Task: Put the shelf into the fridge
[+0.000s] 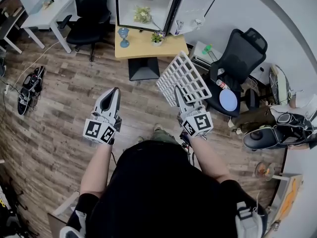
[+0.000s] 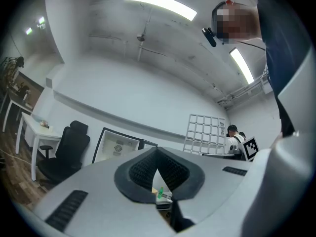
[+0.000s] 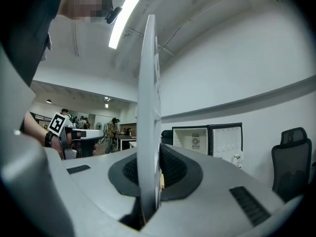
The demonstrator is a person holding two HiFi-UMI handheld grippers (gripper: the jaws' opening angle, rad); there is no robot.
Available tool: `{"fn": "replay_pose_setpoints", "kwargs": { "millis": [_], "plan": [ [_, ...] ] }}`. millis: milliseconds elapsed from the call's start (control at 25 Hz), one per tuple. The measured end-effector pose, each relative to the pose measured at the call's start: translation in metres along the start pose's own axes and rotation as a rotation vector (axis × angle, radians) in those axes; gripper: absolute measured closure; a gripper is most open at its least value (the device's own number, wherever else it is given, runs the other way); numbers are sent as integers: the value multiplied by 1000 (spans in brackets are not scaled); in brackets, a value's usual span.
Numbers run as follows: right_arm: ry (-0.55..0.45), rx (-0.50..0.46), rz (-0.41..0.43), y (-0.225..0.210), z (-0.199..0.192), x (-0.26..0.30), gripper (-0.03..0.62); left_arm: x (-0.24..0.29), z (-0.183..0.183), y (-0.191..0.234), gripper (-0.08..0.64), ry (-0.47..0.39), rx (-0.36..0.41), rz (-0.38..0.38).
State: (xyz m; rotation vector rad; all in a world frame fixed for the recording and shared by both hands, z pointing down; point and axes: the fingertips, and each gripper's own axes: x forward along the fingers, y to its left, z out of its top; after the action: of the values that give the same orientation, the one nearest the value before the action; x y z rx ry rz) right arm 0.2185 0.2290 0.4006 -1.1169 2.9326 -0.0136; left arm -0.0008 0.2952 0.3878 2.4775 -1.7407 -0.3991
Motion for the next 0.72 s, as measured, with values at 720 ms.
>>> {"fn": "replay_pose_setpoints", "kwargs": {
  "millis": [720],
  "plan": [
    [-18,19,19,-3,-3,28,549,14,-1,18,541,15,14,7]
  ]
}}
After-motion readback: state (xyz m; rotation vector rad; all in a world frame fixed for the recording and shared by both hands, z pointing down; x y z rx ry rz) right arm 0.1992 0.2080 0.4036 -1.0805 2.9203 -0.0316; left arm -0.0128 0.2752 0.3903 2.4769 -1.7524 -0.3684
